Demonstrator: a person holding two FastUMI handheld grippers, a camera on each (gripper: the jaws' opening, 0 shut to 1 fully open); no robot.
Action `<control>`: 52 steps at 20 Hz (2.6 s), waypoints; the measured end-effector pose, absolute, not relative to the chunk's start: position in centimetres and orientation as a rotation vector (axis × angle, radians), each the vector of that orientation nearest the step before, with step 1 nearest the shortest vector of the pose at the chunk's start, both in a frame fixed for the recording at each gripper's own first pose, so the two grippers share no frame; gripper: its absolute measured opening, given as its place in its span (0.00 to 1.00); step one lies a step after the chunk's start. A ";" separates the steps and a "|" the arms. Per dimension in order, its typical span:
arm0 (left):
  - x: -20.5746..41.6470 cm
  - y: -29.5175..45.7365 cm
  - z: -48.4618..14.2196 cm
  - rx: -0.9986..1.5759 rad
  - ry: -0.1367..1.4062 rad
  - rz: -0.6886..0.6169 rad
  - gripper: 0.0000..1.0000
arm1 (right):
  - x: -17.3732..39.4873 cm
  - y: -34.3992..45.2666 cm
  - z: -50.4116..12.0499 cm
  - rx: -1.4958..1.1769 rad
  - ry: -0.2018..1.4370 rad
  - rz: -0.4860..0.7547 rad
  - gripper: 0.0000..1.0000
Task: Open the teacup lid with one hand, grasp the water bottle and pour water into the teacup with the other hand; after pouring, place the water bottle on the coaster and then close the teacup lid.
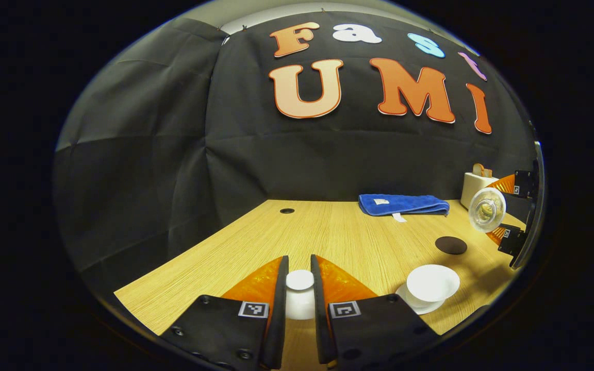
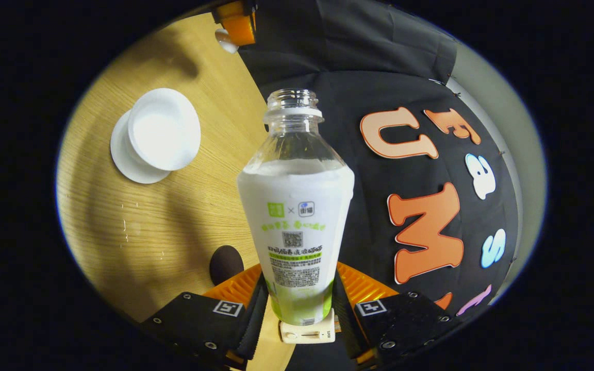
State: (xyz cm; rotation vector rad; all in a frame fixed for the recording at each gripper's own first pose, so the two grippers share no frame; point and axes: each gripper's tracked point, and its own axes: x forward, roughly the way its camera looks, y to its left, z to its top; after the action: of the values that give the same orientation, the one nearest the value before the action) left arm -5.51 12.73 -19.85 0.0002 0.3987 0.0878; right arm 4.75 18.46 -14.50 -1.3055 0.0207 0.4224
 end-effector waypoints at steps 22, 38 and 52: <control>-6.4 14.2 -21.6 0.032 0.436 0.100 0.29 | 6.5 19.8 -13.0 -1.661 -0.216 0.353 0.65; -6.4 14.9 -21.3 0.031 0.409 0.104 0.27 | 7.5 20.6 -8.6 -1.801 -0.362 0.304 0.65; -6.4 15.0 -20.5 0.037 0.395 0.107 0.29 | 7.6 21.9 -6.2 -1.892 -0.521 0.258 0.65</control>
State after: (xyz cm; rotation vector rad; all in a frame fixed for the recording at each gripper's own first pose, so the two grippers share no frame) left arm -6.38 15.01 -20.47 0.0369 0.3951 0.1073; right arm 7.61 21.86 -6.19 -1.8916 -0.5212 0.2584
